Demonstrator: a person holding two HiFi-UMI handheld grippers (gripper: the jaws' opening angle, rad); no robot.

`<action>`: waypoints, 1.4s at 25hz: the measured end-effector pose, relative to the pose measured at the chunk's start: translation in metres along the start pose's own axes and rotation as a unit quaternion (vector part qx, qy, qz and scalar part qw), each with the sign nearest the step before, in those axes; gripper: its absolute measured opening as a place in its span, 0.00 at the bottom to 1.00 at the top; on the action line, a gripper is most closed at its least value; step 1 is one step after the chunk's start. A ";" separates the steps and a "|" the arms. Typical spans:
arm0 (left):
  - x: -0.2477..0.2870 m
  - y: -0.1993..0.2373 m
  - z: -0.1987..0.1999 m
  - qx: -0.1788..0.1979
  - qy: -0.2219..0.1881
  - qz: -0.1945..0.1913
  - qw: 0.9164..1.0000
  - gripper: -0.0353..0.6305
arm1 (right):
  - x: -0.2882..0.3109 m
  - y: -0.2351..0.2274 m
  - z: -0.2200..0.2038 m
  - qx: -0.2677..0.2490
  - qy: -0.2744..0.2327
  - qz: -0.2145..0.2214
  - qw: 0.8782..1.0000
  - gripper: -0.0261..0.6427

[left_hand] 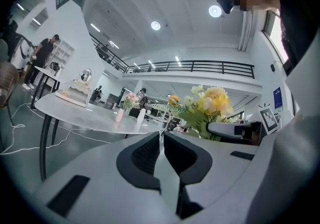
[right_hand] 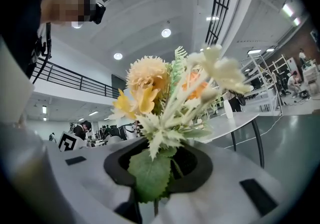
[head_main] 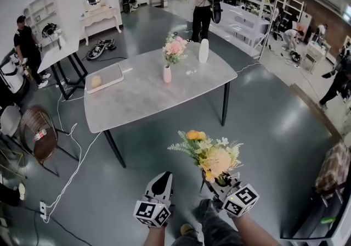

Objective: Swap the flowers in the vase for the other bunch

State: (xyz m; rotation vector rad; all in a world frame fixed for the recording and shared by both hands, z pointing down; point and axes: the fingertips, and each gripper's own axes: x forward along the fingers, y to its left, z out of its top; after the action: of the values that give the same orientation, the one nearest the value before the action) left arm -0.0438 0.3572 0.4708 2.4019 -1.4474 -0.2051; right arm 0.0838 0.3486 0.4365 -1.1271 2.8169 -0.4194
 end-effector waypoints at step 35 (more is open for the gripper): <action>0.290 0.091 0.053 0.009 -0.020 0.049 0.999 0.11 | 0.204 -0.201 0.072 -0.017 0.005 0.110 0.994 0.21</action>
State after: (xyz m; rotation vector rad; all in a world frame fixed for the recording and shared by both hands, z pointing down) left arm 0.0023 0.0521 0.4665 2.3466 -1.5871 -0.2189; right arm 0.0821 0.0538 0.4292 -0.8077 2.9232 -0.3606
